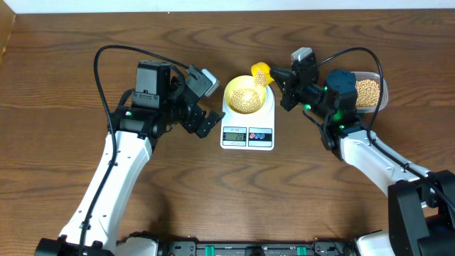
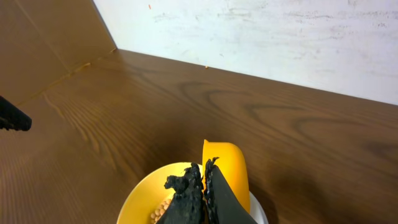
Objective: Scoop item into bowl and weigh 50g on scale
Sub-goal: 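Keep tilting the scoop to pour soybeans into the bowl, then tip the scoop fully over the bowl to empty remaining beans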
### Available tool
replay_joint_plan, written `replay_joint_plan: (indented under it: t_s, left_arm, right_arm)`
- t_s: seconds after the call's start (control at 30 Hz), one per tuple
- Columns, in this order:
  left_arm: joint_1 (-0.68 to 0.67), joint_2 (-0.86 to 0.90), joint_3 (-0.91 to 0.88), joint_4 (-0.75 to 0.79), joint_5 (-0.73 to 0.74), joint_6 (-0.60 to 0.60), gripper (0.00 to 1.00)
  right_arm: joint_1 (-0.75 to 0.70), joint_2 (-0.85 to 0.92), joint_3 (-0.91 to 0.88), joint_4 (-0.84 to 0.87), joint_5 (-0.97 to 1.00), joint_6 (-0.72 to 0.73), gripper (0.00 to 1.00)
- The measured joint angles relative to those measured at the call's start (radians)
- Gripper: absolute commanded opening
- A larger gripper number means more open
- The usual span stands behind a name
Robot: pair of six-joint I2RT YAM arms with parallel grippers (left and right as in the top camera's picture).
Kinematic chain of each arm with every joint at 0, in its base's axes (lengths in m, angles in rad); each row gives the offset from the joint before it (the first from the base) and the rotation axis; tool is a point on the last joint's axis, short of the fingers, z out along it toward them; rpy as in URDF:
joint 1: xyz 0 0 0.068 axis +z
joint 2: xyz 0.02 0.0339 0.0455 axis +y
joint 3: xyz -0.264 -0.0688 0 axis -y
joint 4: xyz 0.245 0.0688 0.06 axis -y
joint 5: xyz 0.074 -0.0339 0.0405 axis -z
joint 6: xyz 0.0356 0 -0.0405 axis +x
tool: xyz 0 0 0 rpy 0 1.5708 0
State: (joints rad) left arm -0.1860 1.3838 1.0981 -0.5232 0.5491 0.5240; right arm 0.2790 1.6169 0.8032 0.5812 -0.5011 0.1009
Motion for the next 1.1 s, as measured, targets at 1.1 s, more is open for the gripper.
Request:
replay_joint_plan:
  t_s: [1.1]
  left_arm:
    - [0.0, 0.0, 0.0, 0.0, 0.0, 0.0, 0.98]
  right_arm:
    - [0.0, 0.0, 0.0, 0.0, -0.098, -0.146, 0.01]
